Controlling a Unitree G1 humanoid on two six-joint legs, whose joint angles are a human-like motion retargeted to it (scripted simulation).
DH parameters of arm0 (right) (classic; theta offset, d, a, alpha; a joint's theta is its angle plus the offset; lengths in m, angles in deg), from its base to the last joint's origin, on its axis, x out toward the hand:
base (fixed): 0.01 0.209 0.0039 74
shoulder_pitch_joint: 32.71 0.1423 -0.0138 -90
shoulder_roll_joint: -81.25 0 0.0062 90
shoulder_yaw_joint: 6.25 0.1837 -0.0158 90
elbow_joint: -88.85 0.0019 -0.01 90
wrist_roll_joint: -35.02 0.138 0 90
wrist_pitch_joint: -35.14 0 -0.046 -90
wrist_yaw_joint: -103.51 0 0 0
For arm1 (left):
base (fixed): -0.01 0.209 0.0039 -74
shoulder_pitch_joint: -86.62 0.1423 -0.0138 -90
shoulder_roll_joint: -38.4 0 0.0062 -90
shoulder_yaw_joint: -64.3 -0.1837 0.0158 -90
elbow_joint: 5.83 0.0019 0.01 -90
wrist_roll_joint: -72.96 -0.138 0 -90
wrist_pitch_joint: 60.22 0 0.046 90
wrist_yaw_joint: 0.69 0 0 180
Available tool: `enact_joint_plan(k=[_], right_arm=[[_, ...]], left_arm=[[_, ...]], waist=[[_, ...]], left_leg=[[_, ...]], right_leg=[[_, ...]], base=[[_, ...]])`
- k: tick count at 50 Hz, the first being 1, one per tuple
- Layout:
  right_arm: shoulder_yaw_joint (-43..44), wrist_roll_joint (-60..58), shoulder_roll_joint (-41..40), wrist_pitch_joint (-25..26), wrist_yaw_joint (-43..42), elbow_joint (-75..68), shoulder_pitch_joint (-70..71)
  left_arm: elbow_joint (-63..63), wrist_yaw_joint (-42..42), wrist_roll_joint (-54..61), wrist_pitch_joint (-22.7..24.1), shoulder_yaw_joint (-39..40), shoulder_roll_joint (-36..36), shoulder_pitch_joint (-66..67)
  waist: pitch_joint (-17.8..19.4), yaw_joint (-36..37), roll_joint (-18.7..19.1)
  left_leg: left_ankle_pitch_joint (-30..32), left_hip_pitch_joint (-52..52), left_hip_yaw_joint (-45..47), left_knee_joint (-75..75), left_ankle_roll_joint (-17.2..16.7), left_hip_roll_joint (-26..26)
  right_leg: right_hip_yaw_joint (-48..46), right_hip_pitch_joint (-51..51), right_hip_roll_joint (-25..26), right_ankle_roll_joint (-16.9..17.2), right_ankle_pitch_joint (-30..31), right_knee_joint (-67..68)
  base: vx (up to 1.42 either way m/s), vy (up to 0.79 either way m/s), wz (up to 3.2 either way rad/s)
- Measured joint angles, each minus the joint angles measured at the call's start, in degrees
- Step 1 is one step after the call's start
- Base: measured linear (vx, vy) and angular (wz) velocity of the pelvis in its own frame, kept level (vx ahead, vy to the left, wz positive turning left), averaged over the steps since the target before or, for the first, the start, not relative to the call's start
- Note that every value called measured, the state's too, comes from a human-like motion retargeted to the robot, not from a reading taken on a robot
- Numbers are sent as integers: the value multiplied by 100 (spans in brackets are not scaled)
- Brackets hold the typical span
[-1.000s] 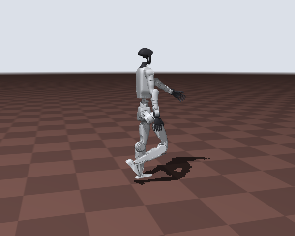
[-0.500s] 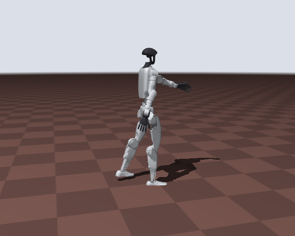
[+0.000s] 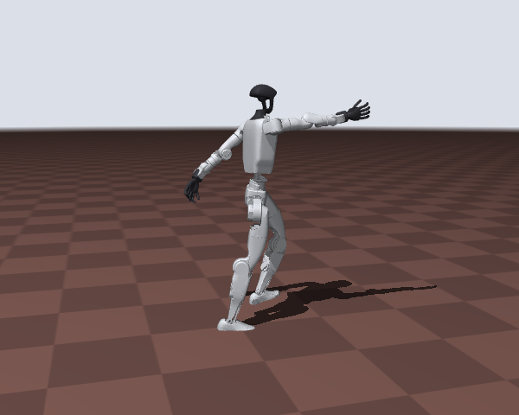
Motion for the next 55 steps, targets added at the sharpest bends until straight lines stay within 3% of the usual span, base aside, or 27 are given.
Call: enact_joint_plan(k=[3,5,7,10,14,18,22,25,29,33,36,38,40,42,43,45,49,55], right_arm=[[595,-172,-405,-99,-174,146,-1078],[1131,-881,-661,44,-223,159,-2087],[1450,-1648,-961,163,-70,159,-3450],[1408,-2628,-1218,518,616,19,-5703],[1704,-3683,-1327,1268,1670,-256,-8571],[1516,-3708,-1532,1543,2363,-371,-11136],[1200,-3358,-1422,1613,2914,-373,-13015],[1504,-3104,-1152,1670,3217,-373,-13843],[2320,-2496,-871,1579,3233,-373,-14075],[2540,-1946,-943,1320,2815,-373,-13408],[2322,-2046,-1263,1275,2262,-373,-12452],[2017,-2347,-1519,1312,1981,-373,-11609],[1282,-2137,-1699,1146,1759,-373,-10602],[352,-1618,-1702,981,1636,-373,-9429],[218,-1772,-1589,1015,1578,-373,-8784],[674,-2456,-1173,873,1295,-373,-7424],[1334,-2414,-140,547,981,38,-4743],[-82,-876,1377,84,582,308,-1217]], left_arm=[[58,-1009,249,445,27,-278,-1223],[146,-1494,608,631,80,-496,-2193],[230,-1806,291,676,122,-698,-3267],[81,-1920,-582,379,122,-799,-5165],[-326,-2121,-1554,-97,258,-409,-8194],[-694,-2371,-1656,-248,-55,233,-10847],[-1227,-2505,-1030,-239,-795,1054,-12635],[-1380,-2391,-903,-234,-1295,1619,-13619],[-1257,-2451,-588,-44,-1685,1944,-14197],[-1443,-2745,47,478,-1508,1762,-13519],[-1918,-3107,220,816,-877,1152,-12220],[-2056,-3158,-8,868,-491,532,-11200],[-1839,-2949,-243,909,-316,-123,-10009],[-1169,-2324,-517,698,-186,-538,-8677],[-774,-1830,-609,515,-71,-624,-8001],[-112,-1274,-708,472,85,-633,-6607],[243,-751,-995,745,451,70,-3844],[59,-13,-521,729,737,1671,-736]], waist=[[383,132,445],[348,-127,883],[197,-631,1174],[-296,-1303,1385],[-17,-2240,1608],[243,-3188,1744],[314,-3691,1836],[292,-4000,1850],[127,-4256,1799],[14,-4236,1669],[180,-3941,1429],[347,-3415,1241],[520,-2728,1093],[554,-2247,853],[347,-2174,793],[-166,-2031,738],[-263,-1230,479],[-83,13,275]], left_leg=[[1554,2451,1003,-4453,-645,-660],[2567,3207,1127,-5837,-1177,-726],[2708,3354,807,-5844,-1477,-611],[2692,3066,221,-5844,-1399,-617],[2433,3456,-689,-5844,-1508,-652],[2282,3848,-1475,-5844,-1463,-593],[2163,4129,-1676,-5844,-1307,-513],[2073,4283,-1753,-5844,-1262,-468],[2012,4424,-1961,-5844,-1360,-419],[1948,4686,-2351,-5844,-1423,-503],[1851,5175,-2763,-5798,-1327,-671],[1843,5416,-2911,-5546,-1119,-795],[1909,5440,-2833,-4907,-853,-879],[1430,4711,-2506,-3044,-801,-926],[920,3767,-2346,-1452,-884,-787],[143,1899,-2149,1325,-739,-458],[-488,247,-1538,4181,-282,28],[-684,-1015,-1189,5132,-83,512]], right_leg=[[288,747,230,103,-177,159],[304,980,593,-93,-264,446],[69,611,780,-410,-139,1602],[-488,-1588,614,-762,162,5408],[-921,-3071,72,-1065,-284,8904],[-757,-4192,20,-1055,-810,10765],[-389,-5239,242,-1339,-1179,11148],[-264,-5634,353,-1491,-1392,10580],[-83,-5362,672,-1164,-1311,8496],[286,-3933,801,-563,-881,4866],[231,-1908,477,-266,10,1461],[127,-880,308,-142,640,113],[112,-252,225,-123,891,-335],[100,72,21,-103,883,-385],[2,-28,-33,-138,866,-395],[-216,-374,-59,-190,820,-423],[-287,-329,-157,-122,633,-443],[-487,-144,-101,-47,462,-443]], base=[[62,24,-91],[53,30,25],[43,31,119],[33,24,155],[45,13,222],[48,3,177],[47,-4,37],[45,-7,20],[46,-10,42],[50,-12,76],[56,-18,104],[53,-26,32],[47,-30,-28],[37,-29,9],[27,-22,88],[25,-14,115],[37,-8,25],[36,-5,24]])
